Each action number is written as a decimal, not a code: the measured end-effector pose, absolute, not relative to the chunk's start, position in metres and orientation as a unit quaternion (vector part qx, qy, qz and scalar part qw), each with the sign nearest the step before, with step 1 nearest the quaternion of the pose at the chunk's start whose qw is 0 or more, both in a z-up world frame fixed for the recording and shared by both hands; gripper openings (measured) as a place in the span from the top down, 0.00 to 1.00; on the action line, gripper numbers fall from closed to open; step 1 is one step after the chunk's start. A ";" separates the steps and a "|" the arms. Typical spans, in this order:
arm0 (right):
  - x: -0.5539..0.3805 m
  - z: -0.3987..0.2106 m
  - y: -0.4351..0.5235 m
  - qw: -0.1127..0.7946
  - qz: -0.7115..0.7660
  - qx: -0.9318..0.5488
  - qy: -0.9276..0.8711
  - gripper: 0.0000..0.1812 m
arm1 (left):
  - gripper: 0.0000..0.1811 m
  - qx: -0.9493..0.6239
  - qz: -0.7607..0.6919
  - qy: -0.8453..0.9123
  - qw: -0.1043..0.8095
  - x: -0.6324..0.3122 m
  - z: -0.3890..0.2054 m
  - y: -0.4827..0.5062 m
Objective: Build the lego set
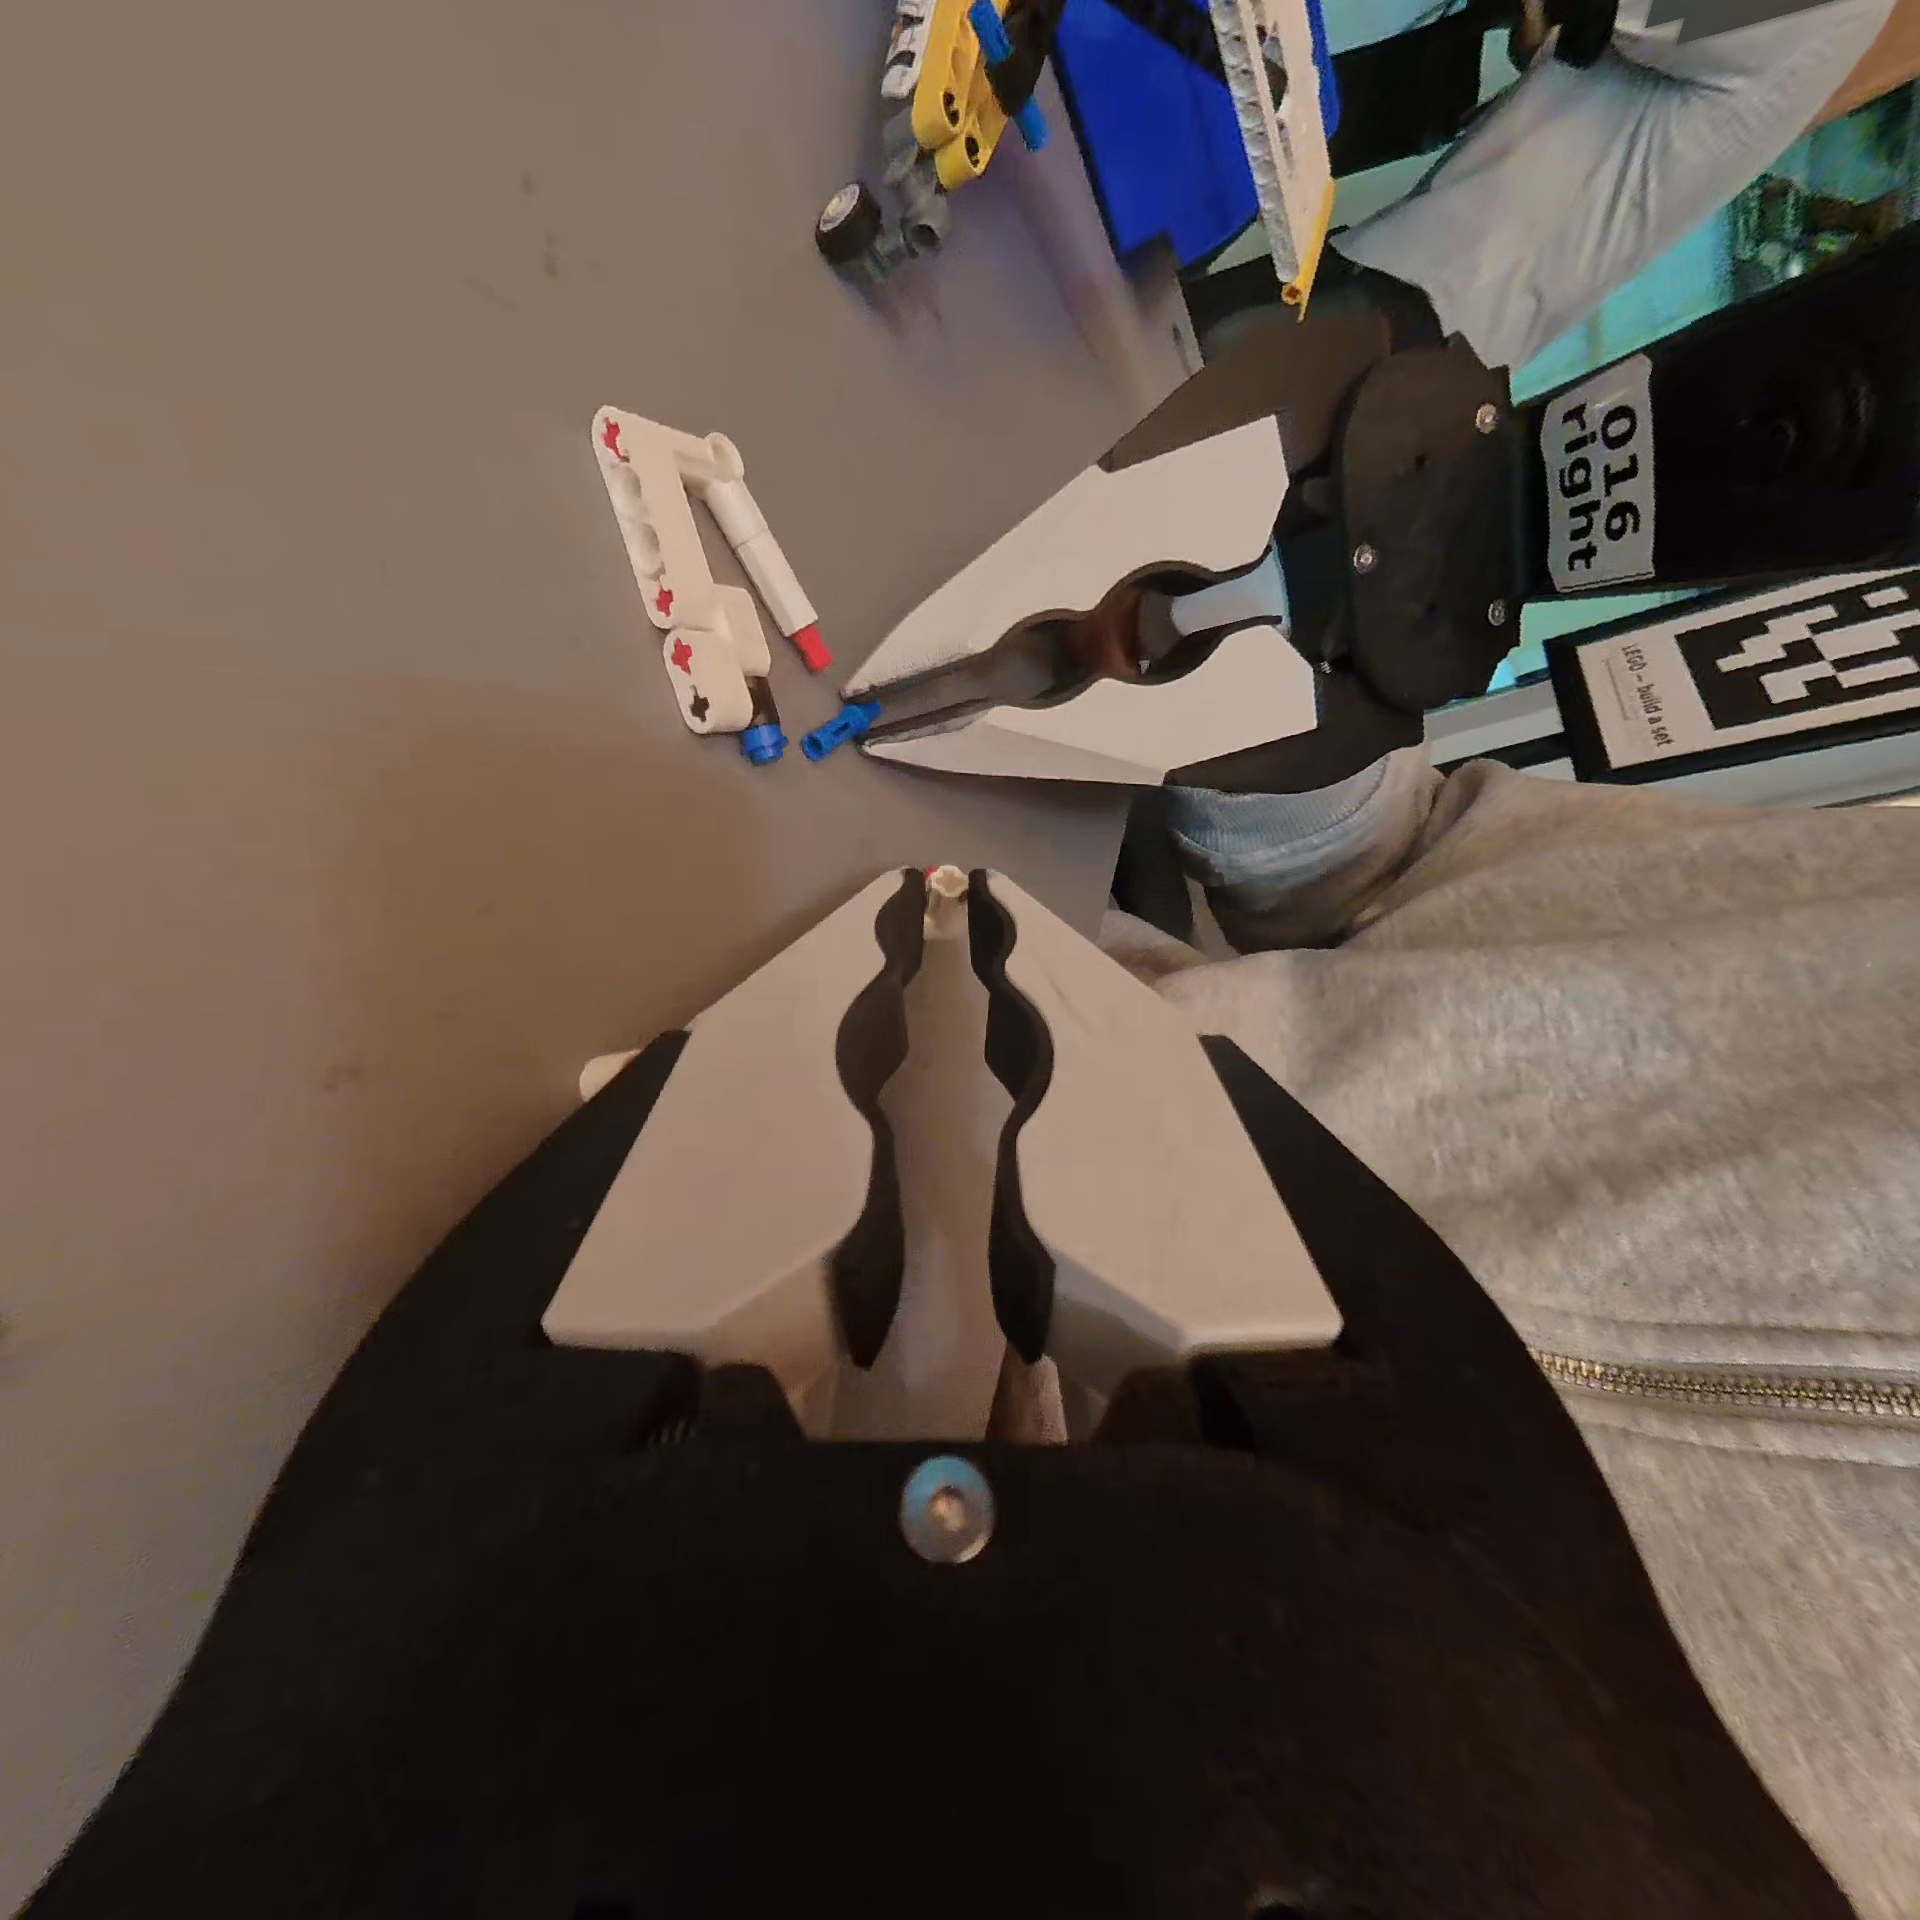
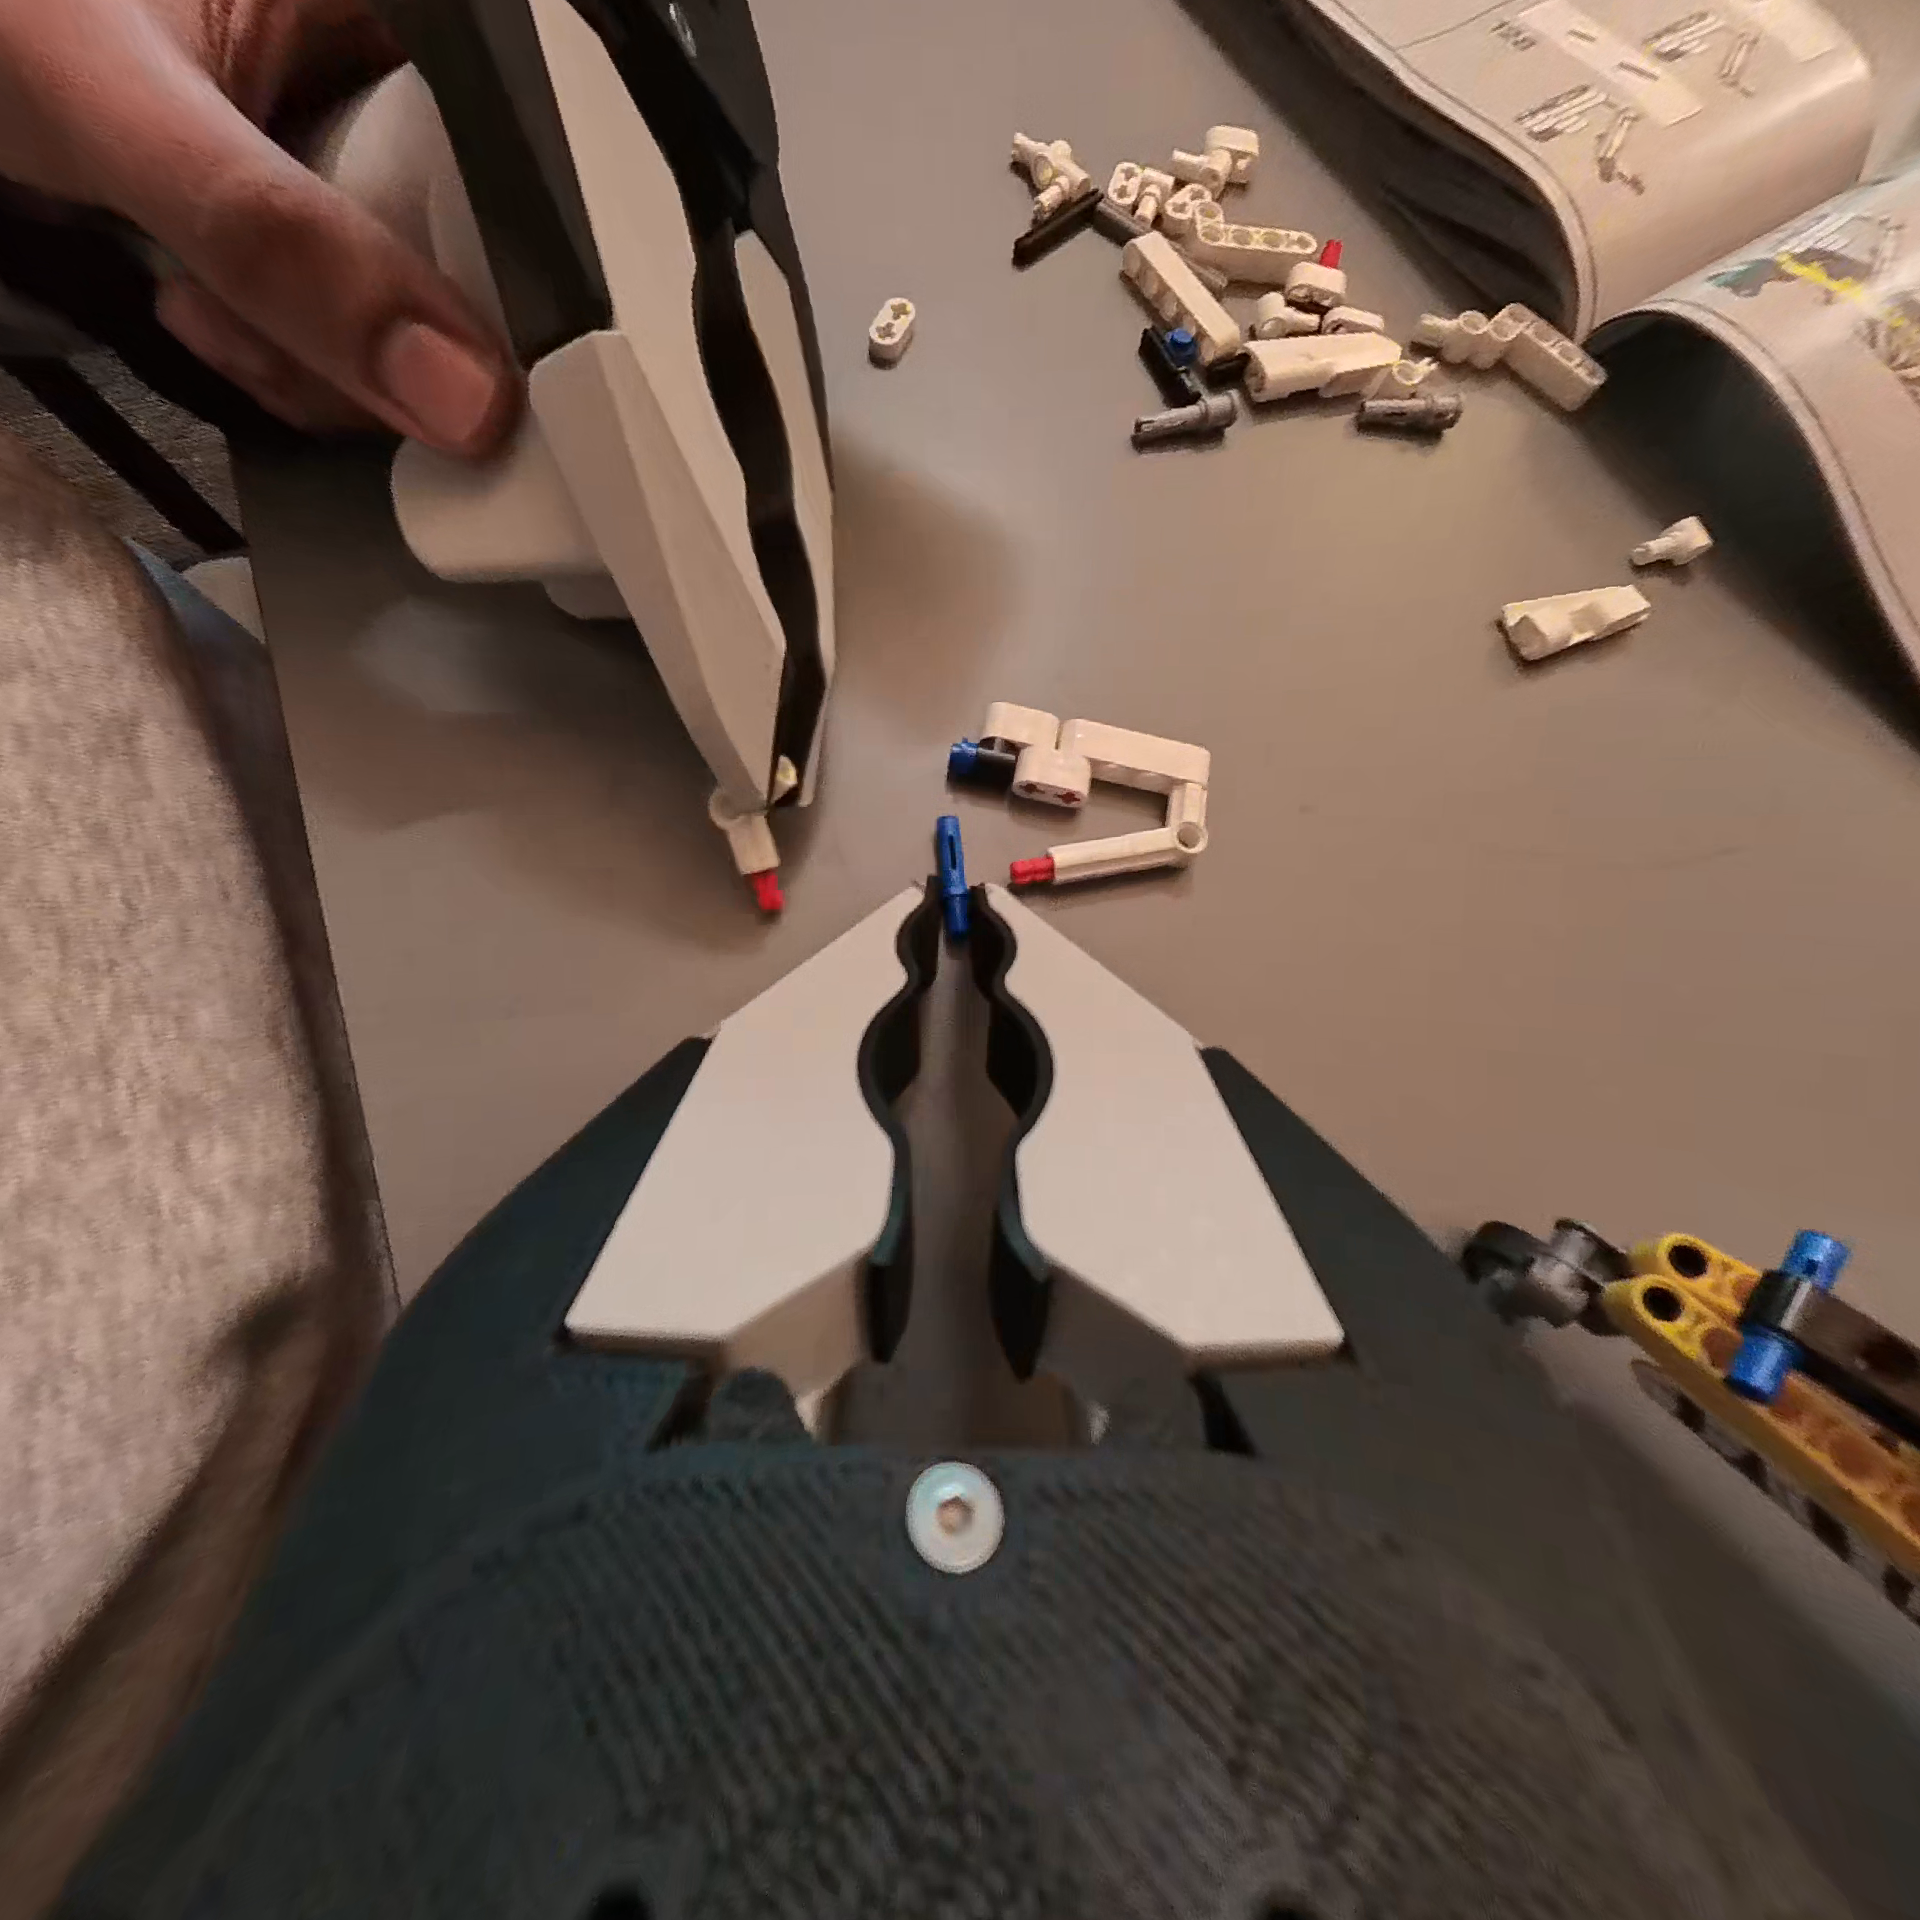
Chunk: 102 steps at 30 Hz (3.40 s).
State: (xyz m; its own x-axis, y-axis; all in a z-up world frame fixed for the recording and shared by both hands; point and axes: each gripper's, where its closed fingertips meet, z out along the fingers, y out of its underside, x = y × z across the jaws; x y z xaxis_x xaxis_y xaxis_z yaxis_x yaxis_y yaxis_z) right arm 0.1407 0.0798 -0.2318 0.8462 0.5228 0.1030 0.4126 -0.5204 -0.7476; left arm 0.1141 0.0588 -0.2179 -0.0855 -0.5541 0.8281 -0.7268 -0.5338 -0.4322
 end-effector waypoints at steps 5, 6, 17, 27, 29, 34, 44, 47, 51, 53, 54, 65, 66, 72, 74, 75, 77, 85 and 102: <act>0.142 -0.230 0.076 0.410 0.085 -0.873 -0.249 0.98 | 0.93 0.675 0.551 -0.486 0.063 0.115 -0.220 0.062; 0.142 -0.228 0.076 0.414 0.091 -0.873 -0.243 0.98 | 0.92 0.675 0.551 -0.488 0.060 0.115 -0.219 0.062; 0.125 -0.187 0.074 0.478 0.150 -0.835 -0.227 0.98 | 0.82 0.631 0.621 -0.462 0.046 0.114 -0.188 0.068; 0.115 -0.218 0.056 0.408 0.148 -0.867 -0.246 0.98 | 0.85 0.634 0.494 -0.595 -0.014 0.098 -0.221 0.064; 0.117 -0.222 0.056 0.402 0.127 -0.872 -0.248 0.98 | 0.90 0.633 0.484 -0.603 -0.020 0.100 -0.224 0.062; 0.114 -0.230 0.055 0.384 0.111 -0.877 -0.264 0.98 | 0.97 0.636 0.478 -0.605 -0.029 0.105 -0.226 0.062; 0.127 -0.232 0.056 0.374 0.081 -0.883 -0.273 0.98 | 1.00 0.646 0.504 -0.574 0.006 0.112 -0.223 0.055; 0.136 -0.229 0.055 0.378 0.075 -0.885 -0.262 0.98 | 0.98 0.649 0.513 -0.562 0.009 0.114 -0.221 0.056; 0.144 -0.231 0.053 0.374 0.071 -0.891 -0.248 0.98 | 0.94 0.646 0.512 -0.566 0.014 0.115 -0.223 0.053; 0.150 -0.228 0.053 0.377 0.051 -0.891 -0.247 0.98 | 0.94 0.645 0.513 -0.566 0.001 0.117 -0.220 0.054; 0.151 -0.224 0.054 0.385 0.047 -0.889 -0.244 0.98 | 0.93 0.645 0.516 -0.564 -0.010 0.119 -0.218 0.056; 0.139 -0.230 0.058 0.377 0.069 -0.896 -0.223 0.98 | 0.95 0.666 0.495 -0.557 -0.041 0.132 -0.223 0.070; 0.138 -0.229 0.059 0.379 0.067 -0.896 -0.223 0.98 | 0.95 0.665 0.494 -0.558 -0.038 0.132 -0.223 0.068; 0.135 -0.230 0.066 0.385 0.071 -0.893 -0.223 0.98 | 0.95 0.652 0.498 -0.570 -0.043 0.133 -0.219 0.062; 0.136 -0.232 0.067 0.385 0.071 -0.893 -0.223 0.98 | 0.94 0.651 0.497 -0.573 -0.038 0.132 -0.220 0.059; 0.136 -0.232 0.068 0.386 0.071 -0.893 -0.222 0.98 | 0.94 0.650 0.498 -0.573 -0.034 0.132 -0.221 0.058; 0.137 -0.232 0.067 0.384 0.078 -0.893 -0.221 0.98 | 0.94 0.647 0.506 -0.569 -0.033 0.132 -0.218 0.057; 0.148 -0.209 0.065 0.418 0.086 -0.884 -0.190 0.98 | 0.92 0.674 0.480 -0.557 -0.071 0.126 -0.220 0.081; 0.143 -0.221 0.060 0.406 0.054 -0.889 -0.207 0.98 | 0.97 0.662 0.422 -0.610 -0.109 0.125 -0.230 0.072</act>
State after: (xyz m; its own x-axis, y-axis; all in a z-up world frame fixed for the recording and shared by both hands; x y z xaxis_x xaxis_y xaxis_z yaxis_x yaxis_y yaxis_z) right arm 0.1435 0.0602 -0.2209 0.9087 0.4111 0.0725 0.3242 -0.5856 -0.7430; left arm 0.1254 0.0717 -0.2304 -0.0997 -0.8991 0.4263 -0.7152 -0.2331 -0.6589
